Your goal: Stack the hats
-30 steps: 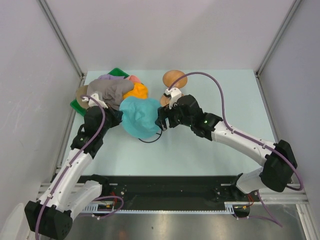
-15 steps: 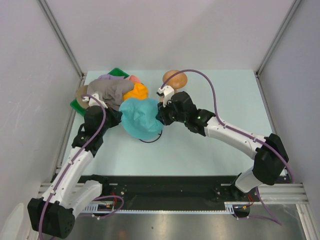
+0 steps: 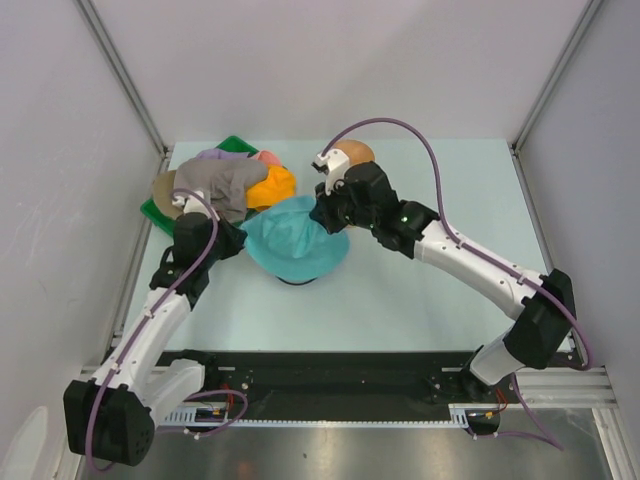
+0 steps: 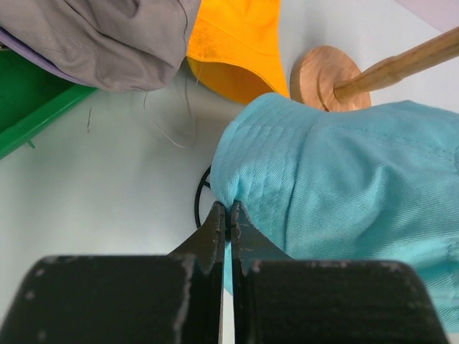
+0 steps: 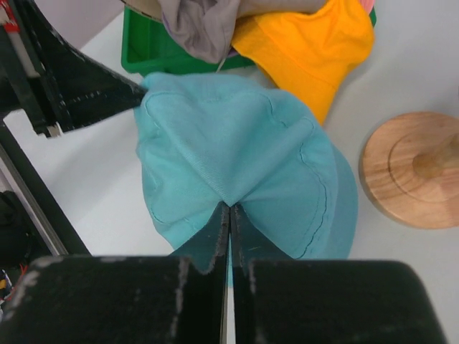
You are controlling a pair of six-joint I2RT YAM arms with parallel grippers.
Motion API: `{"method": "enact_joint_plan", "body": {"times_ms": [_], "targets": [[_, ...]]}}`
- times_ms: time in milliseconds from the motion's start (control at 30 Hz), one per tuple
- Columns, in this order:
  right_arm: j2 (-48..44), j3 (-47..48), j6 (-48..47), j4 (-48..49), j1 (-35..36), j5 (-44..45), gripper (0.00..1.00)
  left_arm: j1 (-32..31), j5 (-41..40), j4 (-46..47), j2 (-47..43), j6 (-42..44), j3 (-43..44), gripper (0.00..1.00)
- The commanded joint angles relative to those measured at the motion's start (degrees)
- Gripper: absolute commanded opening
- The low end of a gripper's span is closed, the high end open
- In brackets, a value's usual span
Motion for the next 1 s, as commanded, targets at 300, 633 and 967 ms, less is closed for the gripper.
{"method": "enact_joint_plan", "body": {"times_ms": [300,633,967], "targets": [[7.6,14.5,-0.3,-4.9,-1.0,-0.4,0.0,1.3,-3.2,1.1,0.1,1.8,-6.4,0.0],[4.4,13.3,2.1,-7.3,-0.1,-2.0,0.76,1.3,-2.0,2.6,1.4,0.6,-8.8,0.0],[3.4,10.0,4.5,-6.2,0.9,-0.4,0.89,1.4,-1.3,-5.2,-3.0,1.3,-2.1,0.86]]}}
